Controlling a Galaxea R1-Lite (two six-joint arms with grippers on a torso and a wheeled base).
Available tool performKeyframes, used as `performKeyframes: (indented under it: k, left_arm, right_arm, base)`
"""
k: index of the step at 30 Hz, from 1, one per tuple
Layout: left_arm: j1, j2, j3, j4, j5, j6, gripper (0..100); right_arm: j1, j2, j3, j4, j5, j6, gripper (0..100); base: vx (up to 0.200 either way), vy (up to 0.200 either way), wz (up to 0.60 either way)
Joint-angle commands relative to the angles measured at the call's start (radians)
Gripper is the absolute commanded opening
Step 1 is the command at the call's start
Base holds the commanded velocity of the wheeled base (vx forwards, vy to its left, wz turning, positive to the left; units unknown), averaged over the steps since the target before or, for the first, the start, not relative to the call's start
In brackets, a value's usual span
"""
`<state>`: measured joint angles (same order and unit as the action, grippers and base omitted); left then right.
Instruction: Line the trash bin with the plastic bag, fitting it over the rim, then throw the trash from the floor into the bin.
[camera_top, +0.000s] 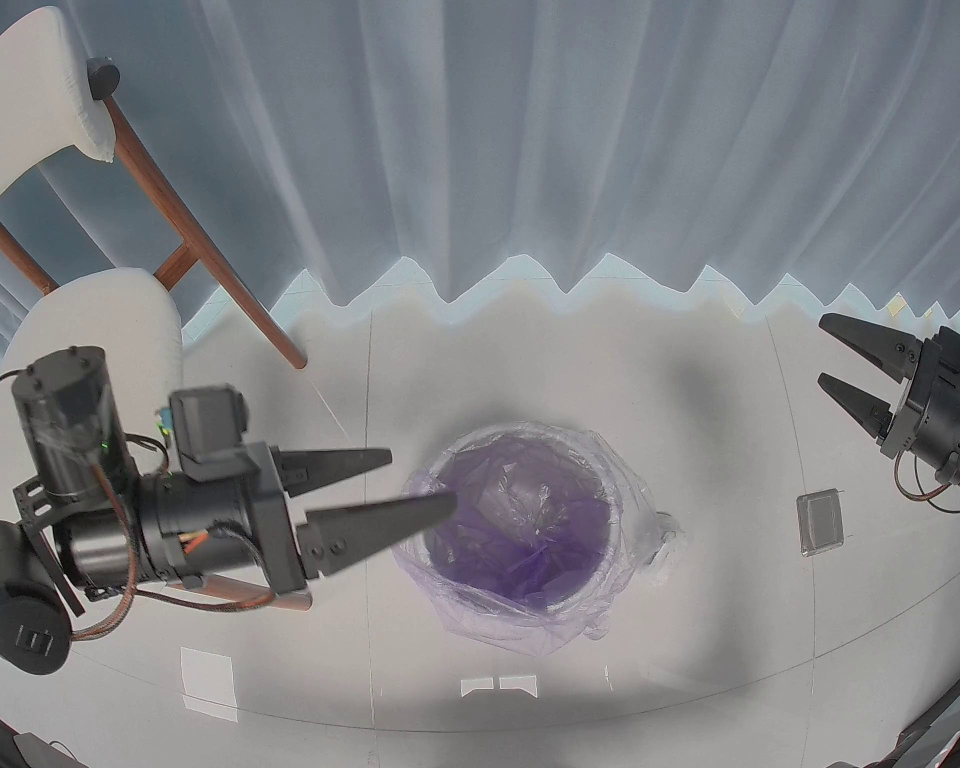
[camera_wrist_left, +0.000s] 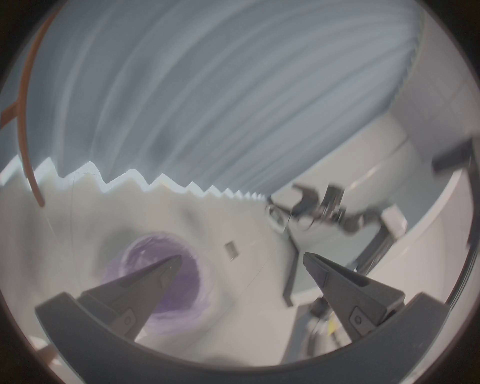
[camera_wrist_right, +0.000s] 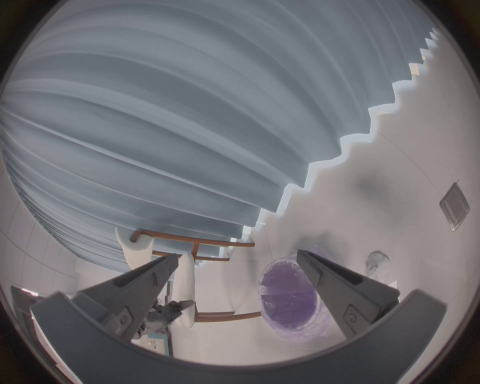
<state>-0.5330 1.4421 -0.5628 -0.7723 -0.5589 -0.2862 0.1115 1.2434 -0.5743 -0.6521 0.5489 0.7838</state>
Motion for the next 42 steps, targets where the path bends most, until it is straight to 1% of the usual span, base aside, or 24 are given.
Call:
performKeyframes:
  k: [1,2,4,5,6,7,8,9,10,11,12,13,15,19,22,23,24,28,30,32,34,35,40,42]
  left_arm:
    - [-0.024,-0.146,-0.012,-0.447,-0.009,-0.631,100]
    - [-0.024,-0.146,-0.009,-0.45,-0.012,-0.63,100]
    - [-0.059,-0.155,-0.005,-0.446,-0.047,-0.627,100]
    - [-0.061,-0.154,0.0,-0.458,-0.068,-0.619,100]
    - [-0.061,-0.154,0.0,-0.458,-0.068,-0.619,100]
    - [-0.058,-0.149,-0.002,-0.463,-0.113,-0.581,100]
    - [-0.058,-0.149,-0.002,-0.463,-0.113,-0.581,100]
    - [-0.032,-0.131,-0.023,-0.467,-0.234,-0.452,100]
    - [-0.012,-0.117,-0.035,-0.466,-0.3,-0.39,100]
    - [-0.007,-0.114,-0.037,-0.466,-0.311,-0.38,100]
    - [0.03,-0.088,-0.048,-0.464,-0.47,-0.281,100]
    - [0.034,-0.081,-0.042,-0.473,-0.536,-0.275,100]
    - [0.034,-0.081,-0.034,-0.49,-0.565,-0.283,100]
    - [0.024,-0.078,-0.032,-0.53,-0.598,-0.278,100]
    - [0.03,-0.072,0.023,-0.538,-0.601,-0.174,100]
    - [0.03,-0.072,0.023,-0.538,-0.601,-0.174,100]
    - [0.021,-0.071,0.053,-0.535,-0.602,-0.142,100]
    - [0.021,-0.065,0.043,-0.513,-0.593,-0.153,100]
    - [0.021,-0.06,0.006,-0.476,-0.553,-0.191,100]
    - [0.022,-0.062,-0.026,-0.432,-0.51,-0.202,100]
    - [0.022,-0.063,-0.043,-0.406,-0.504,-0.202,100]
    - [0.036,-0.065,-0.095,-0.306,-0.503,-0.203,100]
    - [0.044,-0.065,-0.263,0.068,-0.496,-0.205,100]
    - [0.044,-0.06,-0.312,0.209,-0.478,-0.202,100]
  right_arm:
    - [0.0,0.001,0.001,0.0,0.0,-0.001,100]
    - [0.0,-0.001,0.001,-0.001,0.0,-0.001,100]
    - [0.0,-0.004,0.002,0.0,0.0,-0.001,100]
    - [0.0,-0.005,0.002,0.0,0.0,-0.001,100]
    - [0.0,-0.005,0.002,0.0,0.0,-0.001,100]
    - [0.0,-0.004,0.001,0.0,0.0,-0.001,100]
    - [0.0,-0.004,0.001,0.0,0.0,-0.001,100]
    - [0.0,-0.004,0.001,0.0,0.0,-0.001,100]
    - [0.0,-0.004,0.001,0.0,0.0,-0.001,100]
    - [0.0,-0.004,0.001,0.0,0.0,-0.001,100]
    - [0.0,-0.004,0.002,0.0,0.0,-0.001,100]
    - [0.0,-0.004,0.002,0.0,0.0,-0.001,100]
    - [0.0,-0.005,0.001,0.0,-0.001,-0.001,100]
    - [0.0,-0.007,0.001,0.0,-0.001,-0.003,100]
    - [0.0,-0.005,0.002,0.0,0.0,-0.003,100]
    - [0.0,-0.005,0.002,0.0,0.0,-0.003,100]
    - [0.0,-0.005,0.002,0.0,0.0,-0.003,100]
    - [0.0,-0.005,0.002,0.0,0.0,-0.003,100]
    - [0.0,-0.005,0.002,0.0,0.0,-0.003,100]
    - [0.002,-0.005,0.004,0.002,0.0,-0.003,100]
    - [0.002,-0.005,0.005,0.002,0.0,-0.003,100]
    - [0.002,-0.004,0.005,0.002,0.0,-0.003,100]
    - [0.002,-0.002,0.005,0.003,0.0,-0.001,100]
    - [0.002,-0.004,0.005,0.002,0.0,-0.003,100]
  base:
    - [0.0,0.0,0.0]
    - [0.0,0.0,0.0]
    - [0.0,0.0,0.0]
    - [0.0,0.0,0.0]
    - [0.0,0.0,0.0]
    - [0.0,0.0,0.0]
    - [0.0,0.0,0.0]
    - [0.0,0.0,0.0]
    - [0.0,0.0,0.0]
    - [0.0,0.0,0.0]
    - [0.0,0.0,0.0]
    - [0.0,0.0,0.0]
    - [0.0,0.0,0.0]
    - [0.0,0.0,0.0]
    - [0.0,0.0,0.0]
    - [0.0,0.0,0.0]
    - [0.0,0.0,0.0]
    - [0.0,0.0,0.0]
    - [0.0,0.0,0.0]
    - [0.0,0.0,0.0]
    - [0.0,0.0,0.0]
    - [0.0,0.0,0.0]
    - [0.0,0.0,0.0]
    - [0.0,0.0,0.0]
